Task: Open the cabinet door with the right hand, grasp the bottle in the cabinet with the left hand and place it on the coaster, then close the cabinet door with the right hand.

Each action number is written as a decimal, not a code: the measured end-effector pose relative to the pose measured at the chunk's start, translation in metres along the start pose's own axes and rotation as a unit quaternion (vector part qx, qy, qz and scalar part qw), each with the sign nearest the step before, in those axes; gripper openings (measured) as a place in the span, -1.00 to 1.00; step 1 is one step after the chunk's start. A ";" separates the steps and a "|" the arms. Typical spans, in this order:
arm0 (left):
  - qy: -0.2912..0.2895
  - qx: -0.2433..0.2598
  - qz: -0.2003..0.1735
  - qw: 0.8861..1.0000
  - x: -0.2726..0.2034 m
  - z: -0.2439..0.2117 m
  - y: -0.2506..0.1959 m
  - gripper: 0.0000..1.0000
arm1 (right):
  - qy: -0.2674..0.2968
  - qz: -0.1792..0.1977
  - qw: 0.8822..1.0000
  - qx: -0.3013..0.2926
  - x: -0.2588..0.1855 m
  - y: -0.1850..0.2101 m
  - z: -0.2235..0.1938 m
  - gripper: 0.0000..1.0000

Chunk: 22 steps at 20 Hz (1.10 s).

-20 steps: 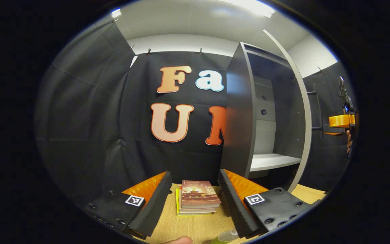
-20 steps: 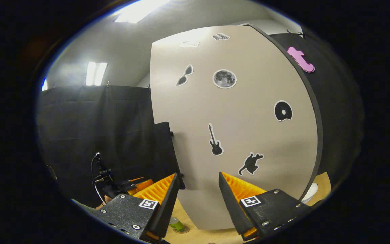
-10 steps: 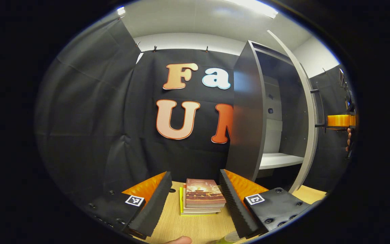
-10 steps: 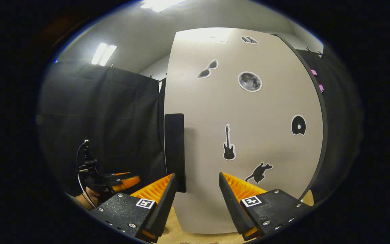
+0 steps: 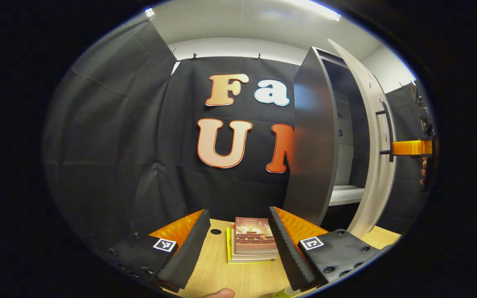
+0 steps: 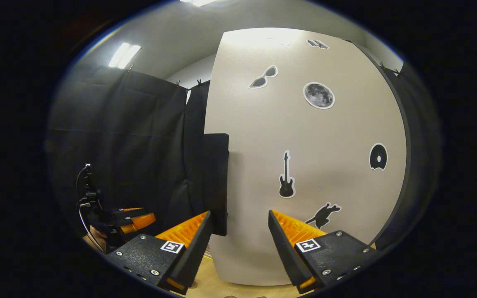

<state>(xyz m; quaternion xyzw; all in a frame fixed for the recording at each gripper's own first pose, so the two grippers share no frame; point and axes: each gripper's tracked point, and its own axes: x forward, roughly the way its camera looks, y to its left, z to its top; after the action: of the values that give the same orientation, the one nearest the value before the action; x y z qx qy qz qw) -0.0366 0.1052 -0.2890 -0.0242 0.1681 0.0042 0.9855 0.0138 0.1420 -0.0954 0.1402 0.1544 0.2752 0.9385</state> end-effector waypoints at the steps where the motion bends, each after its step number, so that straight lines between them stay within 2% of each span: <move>1: -0.001 0.002 0.003 1.000 -0.002 0.000 0.002 0.86 | -0.001 -0.004 1.000 0.002 0.001 0.000 0.000 0.75; 8: 0.016 0.022 0.013 1.000 -0.016 0.007 0.005 0.83 | -0.004 -0.030 1.000 0.002 0.008 -0.002 -0.002 0.89; 14: 0.020 0.025 0.000 0.999 -0.037 0.031 -0.014 0.86 | 0.002 -0.047 0.999 -0.004 0.016 -0.004 -0.002 0.89; 17: 0.009 0.029 0.011 0.999 -0.047 0.051 -0.017 0.85 | 0.013 -0.056 0.998 0.005 0.018 -0.004 -0.003 0.89; 20: 0.024 0.024 -0.015 0.999 -0.050 0.057 -0.045 0.85 | 0.024 -0.065 0.998 -0.005 0.019 -0.007 -0.006 0.89; 22: 0.024 0.028 -0.015 0.999 -0.052 0.070 -0.056 0.83 | 0.020 -0.069 0.997 -0.009 0.015 -0.008 -0.001 0.89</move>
<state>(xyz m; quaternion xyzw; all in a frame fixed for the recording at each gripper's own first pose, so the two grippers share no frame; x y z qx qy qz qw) -0.0620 0.0530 -0.2034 0.0004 0.1917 -0.0162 0.9813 0.0291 0.1442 -0.1021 0.1154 0.1800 0.2143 0.9531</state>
